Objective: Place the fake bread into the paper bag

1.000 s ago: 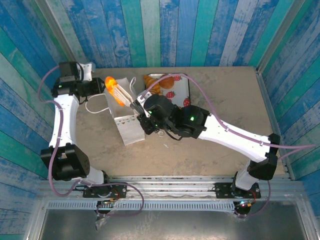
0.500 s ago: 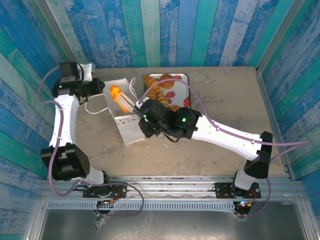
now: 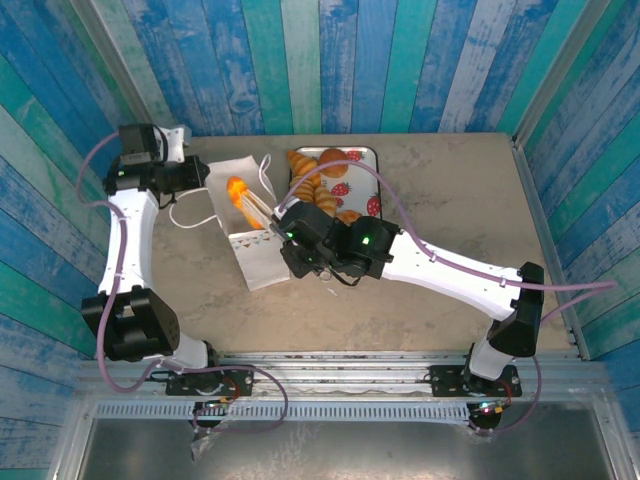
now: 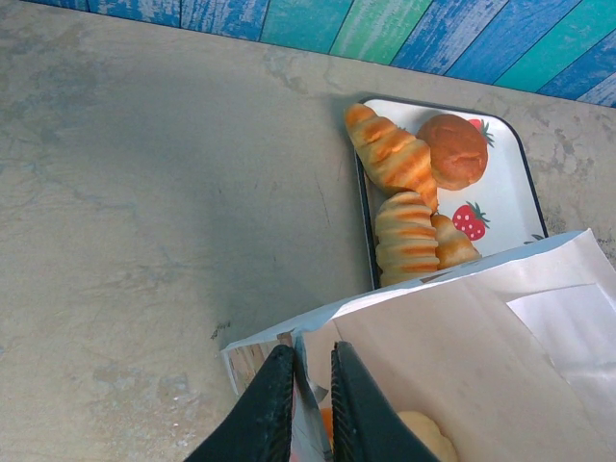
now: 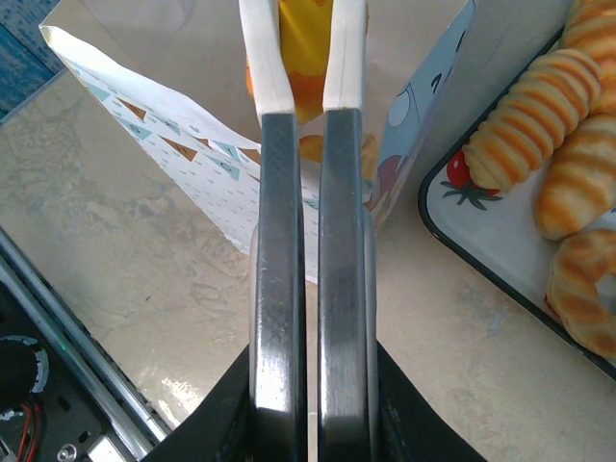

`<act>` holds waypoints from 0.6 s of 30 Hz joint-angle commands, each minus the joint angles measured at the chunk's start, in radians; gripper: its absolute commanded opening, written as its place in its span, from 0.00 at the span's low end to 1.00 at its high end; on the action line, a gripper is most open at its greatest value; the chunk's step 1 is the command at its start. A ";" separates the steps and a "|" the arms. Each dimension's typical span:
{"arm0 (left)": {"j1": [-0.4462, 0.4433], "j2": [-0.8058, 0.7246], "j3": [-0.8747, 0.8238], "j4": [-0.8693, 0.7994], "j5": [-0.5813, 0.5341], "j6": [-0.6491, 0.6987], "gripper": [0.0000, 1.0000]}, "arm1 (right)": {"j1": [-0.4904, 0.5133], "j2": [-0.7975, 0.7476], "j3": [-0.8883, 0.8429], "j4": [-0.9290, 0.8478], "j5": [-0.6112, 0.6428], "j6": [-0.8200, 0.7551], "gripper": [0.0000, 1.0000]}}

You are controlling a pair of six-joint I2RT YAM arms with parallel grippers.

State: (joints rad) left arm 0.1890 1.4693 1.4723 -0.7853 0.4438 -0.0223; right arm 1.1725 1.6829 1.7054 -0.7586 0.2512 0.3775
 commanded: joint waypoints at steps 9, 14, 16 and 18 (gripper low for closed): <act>0.003 0.019 -0.007 0.012 0.015 0.008 0.16 | -0.004 -0.013 -0.005 0.028 0.027 0.011 0.36; 0.003 0.015 -0.009 0.012 0.011 0.009 0.16 | -0.004 -0.013 -0.007 0.033 0.025 0.012 0.42; 0.004 0.016 -0.010 0.012 0.012 0.008 0.16 | -0.004 -0.015 -0.007 0.034 0.025 0.012 0.45; 0.004 0.015 -0.010 0.012 0.013 0.009 0.16 | -0.004 -0.014 -0.009 0.036 0.023 0.014 0.47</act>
State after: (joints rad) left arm 0.1890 1.4693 1.4723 -0.7849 0.4454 -0.0223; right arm 1.1721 1.6829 1.7016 -0.7544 0.2550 0.3817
